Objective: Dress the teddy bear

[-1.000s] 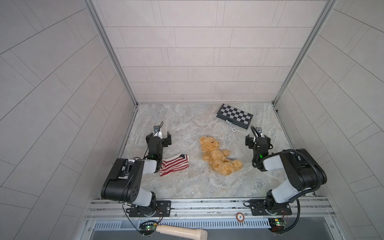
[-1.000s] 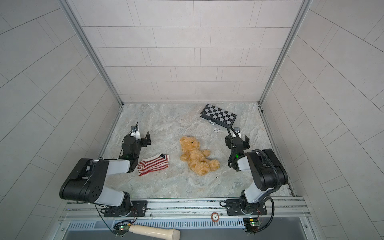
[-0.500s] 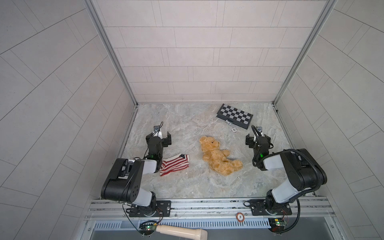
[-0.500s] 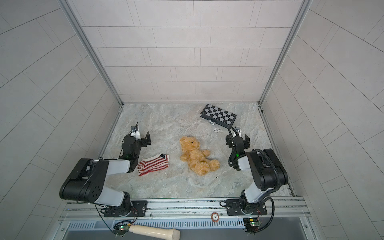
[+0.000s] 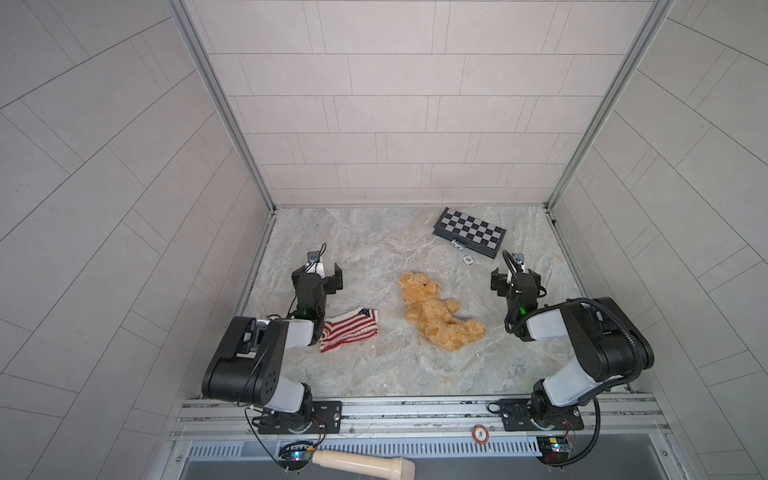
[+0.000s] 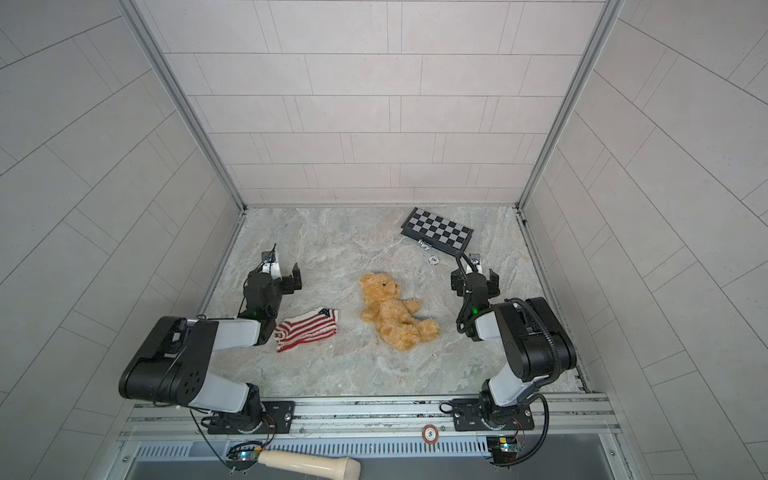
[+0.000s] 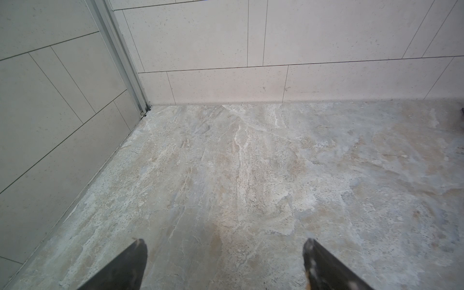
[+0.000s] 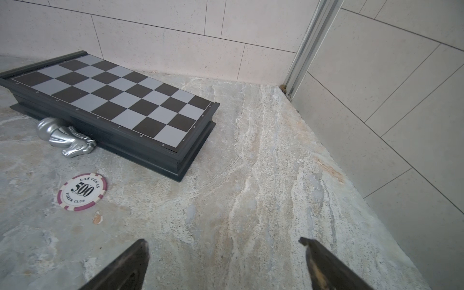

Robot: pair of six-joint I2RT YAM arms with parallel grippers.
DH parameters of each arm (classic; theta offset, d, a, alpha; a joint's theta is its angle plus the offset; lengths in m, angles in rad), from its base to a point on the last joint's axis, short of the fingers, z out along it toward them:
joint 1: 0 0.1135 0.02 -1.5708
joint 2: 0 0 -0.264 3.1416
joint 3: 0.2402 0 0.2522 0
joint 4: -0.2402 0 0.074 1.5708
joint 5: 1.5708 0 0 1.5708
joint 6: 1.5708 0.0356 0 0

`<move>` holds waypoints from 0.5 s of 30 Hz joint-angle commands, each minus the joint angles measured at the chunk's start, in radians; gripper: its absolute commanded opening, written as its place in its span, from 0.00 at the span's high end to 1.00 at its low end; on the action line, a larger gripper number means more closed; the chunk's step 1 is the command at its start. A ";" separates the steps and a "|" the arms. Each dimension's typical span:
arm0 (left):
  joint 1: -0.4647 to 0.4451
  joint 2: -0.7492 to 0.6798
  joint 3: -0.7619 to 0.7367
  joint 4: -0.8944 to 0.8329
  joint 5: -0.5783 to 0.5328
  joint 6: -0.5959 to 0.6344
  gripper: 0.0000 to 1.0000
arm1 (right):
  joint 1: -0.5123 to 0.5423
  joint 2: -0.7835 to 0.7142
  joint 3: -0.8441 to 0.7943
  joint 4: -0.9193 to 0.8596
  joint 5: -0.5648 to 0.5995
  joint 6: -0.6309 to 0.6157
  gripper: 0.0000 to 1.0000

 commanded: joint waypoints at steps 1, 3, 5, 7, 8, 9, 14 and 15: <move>0.004 -0.009 0.012 0.008 0.008 0.003 0.00 | -0.003 -0.004 0.012 -0.005 -0.006 -0.003 0.01; 0.004 -0.010 0.010 0.009 0.008 0.003 0.00 | -0.003 -0.004 0.012 -0.005 -0.007 -0.004 0.01; 0.005 -0.011 0.009 0.012 0.008 0.003 0.00 | -0.003 -0.005 0.009 0.000 -0.006 -0.007 0.01; 0.005 -0.013 0.007 0.014 0.008 0.003 0.00 | 0.001 -0.008 0.010 -0.003 0.011 -0.009 0.01; 0.005 -0.014 0.005 0.016 0.008 0.003 0.00 | 0.003 -0.010 0.010 -0.002 0.019 -0.009 0.01; 0.005 -0.016 0.004 0.019 0.003 0.000 0.00 | 0.005 -0.022 0.012 -0.010 0.024 -0.011 0.01; 0.000 -0.159 0.078 -0.247 0.016 -0.001 0.00 | 0.078 -0.190 0.044 -0.189 0.089 -0.091 0.01; -0.007 -0.202 0.096 -0.319 0.009 -0.009 0.00 | 0.104 -0.232 0.057 -0.233 0.125 -0.101 0.01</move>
